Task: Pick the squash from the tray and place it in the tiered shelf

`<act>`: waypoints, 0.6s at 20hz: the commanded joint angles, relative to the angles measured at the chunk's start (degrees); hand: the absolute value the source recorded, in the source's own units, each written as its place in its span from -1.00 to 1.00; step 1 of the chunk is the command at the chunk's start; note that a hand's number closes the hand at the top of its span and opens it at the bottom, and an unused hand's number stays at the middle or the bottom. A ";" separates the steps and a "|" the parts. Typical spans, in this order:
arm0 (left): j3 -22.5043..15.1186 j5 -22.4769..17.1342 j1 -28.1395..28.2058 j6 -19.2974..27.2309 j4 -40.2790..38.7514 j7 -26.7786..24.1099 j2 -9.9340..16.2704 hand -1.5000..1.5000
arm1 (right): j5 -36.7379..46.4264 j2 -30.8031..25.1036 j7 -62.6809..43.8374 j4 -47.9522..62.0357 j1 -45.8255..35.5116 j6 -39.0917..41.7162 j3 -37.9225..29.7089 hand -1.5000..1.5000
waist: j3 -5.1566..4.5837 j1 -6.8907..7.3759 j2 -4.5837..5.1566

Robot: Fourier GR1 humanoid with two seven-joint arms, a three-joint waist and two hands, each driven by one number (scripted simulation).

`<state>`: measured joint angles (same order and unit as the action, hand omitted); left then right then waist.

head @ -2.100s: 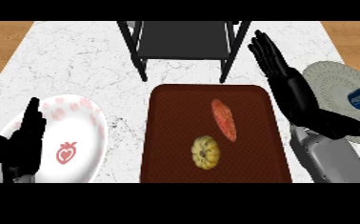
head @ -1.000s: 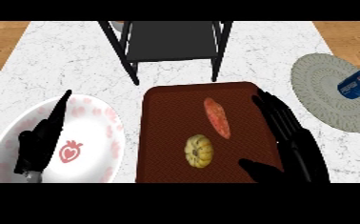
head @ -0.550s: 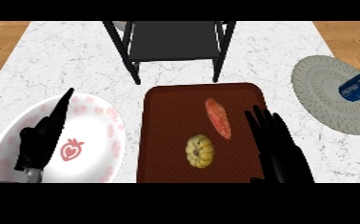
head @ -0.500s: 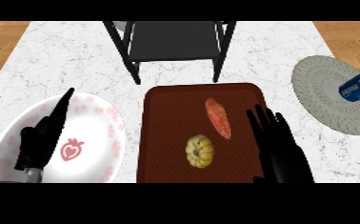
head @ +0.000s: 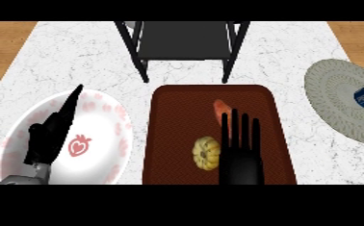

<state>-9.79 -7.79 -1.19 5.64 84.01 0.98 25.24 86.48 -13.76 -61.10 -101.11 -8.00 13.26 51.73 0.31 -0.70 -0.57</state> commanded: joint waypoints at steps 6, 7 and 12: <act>-1.52 -1.15 -0.47 -3.21 -4.87 0.04 -2.19 0.00 | 4.13 13.51 -16.13 10.82 -1.48 11.00 1.67 -1.00 | -0.52 0.76 0.96; -3.98 0.51 0.84 -1.18 -2.74 0.41 -4.57 0.00 | 4.58 13.55 -16.80 12.00 -0.71 10.56 1.68 -1.00 | -0.43 1.05 0.73; -4.09 0.57 0.28 -1.24 -2.94 2.31 -5.15 0.00 | 5.43 13.65 -18.97 13.63 0.83 8.72 1.39 -1.00 | -0.35 0.71 0.65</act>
<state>-10.13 -6.84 -2.93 4.89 82.53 1.41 24.14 91.51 -1.95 -66.85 -89.25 -7.45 17.62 52.86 0.79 0.27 -0.29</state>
